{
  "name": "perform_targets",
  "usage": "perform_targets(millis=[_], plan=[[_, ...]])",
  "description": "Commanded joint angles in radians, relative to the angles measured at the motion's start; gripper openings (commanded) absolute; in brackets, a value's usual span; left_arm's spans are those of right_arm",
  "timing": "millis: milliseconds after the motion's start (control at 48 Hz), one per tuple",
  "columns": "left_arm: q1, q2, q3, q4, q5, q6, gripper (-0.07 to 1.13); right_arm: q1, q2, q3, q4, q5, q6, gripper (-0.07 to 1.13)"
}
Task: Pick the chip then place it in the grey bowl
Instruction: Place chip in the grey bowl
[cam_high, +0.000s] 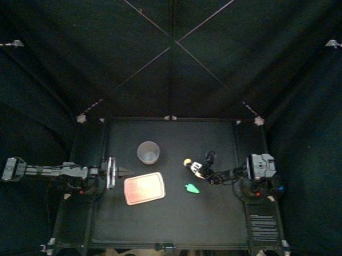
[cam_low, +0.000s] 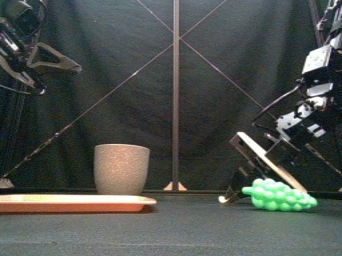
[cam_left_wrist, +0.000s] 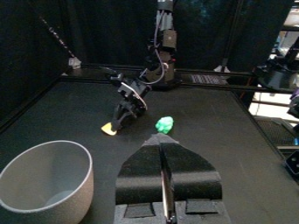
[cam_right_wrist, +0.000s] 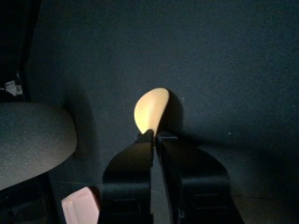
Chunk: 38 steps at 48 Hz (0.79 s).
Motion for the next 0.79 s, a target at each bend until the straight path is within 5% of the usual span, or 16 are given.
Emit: perform_targets(millis=[21, 229, 500, 667, 792], plan=[[-0.002, 0.006, -0.011, -0.002, -0.003, -0.002, 0.01, -0.008, -0.020, -0.009, -0.011, 0.000, -0.003, 0.44], [-0.003, 0.006, -0.006, -0.002, -0.003, 0.000, 0.01, -0.006, -0.094, -0.067, -0.183, 0.000, -0.003, 0.44], [-0.002, 0.006, -0.003, -0.003, 0.008, 0.000, 0.01, -0.025, -0.143, -0.250, -0.733, 0.014, -0.003, 0.44], [-0.002, 0.006, -0.009, -0.003, 0.008, -0.002, 0.01, -0.129, -0.107, -0.365, -1.057, 0.043, -0.002, 0.44], [-0.002, 0.006, -0.017, -0.003, 0.008, -0.005, 0.01, -0.206, -0.063, -0.440, -1.190, 0.089, 0.006, 0.44]])
